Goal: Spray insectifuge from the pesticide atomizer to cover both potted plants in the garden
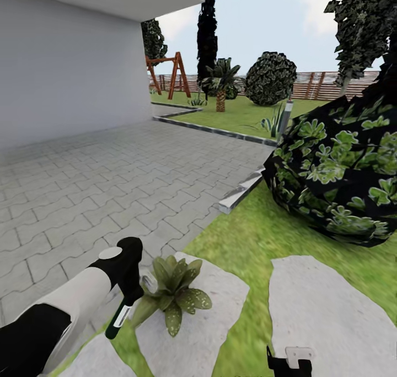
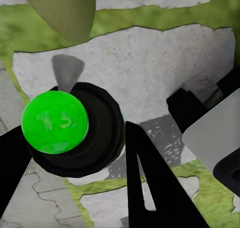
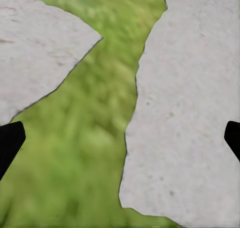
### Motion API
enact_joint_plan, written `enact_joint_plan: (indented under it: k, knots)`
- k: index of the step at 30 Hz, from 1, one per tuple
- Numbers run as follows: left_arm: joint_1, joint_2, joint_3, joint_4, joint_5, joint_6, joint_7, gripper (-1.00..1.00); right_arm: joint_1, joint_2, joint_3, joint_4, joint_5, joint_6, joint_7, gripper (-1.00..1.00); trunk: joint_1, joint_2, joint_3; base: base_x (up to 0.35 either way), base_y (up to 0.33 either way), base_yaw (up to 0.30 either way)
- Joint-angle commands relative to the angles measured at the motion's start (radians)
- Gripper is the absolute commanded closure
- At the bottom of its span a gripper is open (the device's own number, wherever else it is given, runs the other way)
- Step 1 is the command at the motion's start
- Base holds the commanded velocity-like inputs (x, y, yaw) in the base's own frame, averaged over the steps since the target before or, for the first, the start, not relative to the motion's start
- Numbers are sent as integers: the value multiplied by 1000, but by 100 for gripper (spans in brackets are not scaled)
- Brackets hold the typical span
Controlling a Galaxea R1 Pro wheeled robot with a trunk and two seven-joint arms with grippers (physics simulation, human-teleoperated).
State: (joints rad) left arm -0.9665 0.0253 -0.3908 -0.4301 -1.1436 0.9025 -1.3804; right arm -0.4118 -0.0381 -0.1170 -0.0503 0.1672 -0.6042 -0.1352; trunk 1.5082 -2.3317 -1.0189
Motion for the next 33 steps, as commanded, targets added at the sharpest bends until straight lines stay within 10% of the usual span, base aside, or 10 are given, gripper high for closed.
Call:
enact_joint_plan:
  k: [1, 33]
  knots:
    - [0, 1, -3, -3, -5, 10, -9, 100, -1, 0, -7, 1, 11, -3, -4, -100, 0, 0, -1, 0, 304, -236]
    - [9, -5, -5, -1, -54, 10, -29, 100, -1, 0, -7, 1, 11, -3, -4, -100, 0, 0, -1, 73, 126, -163]
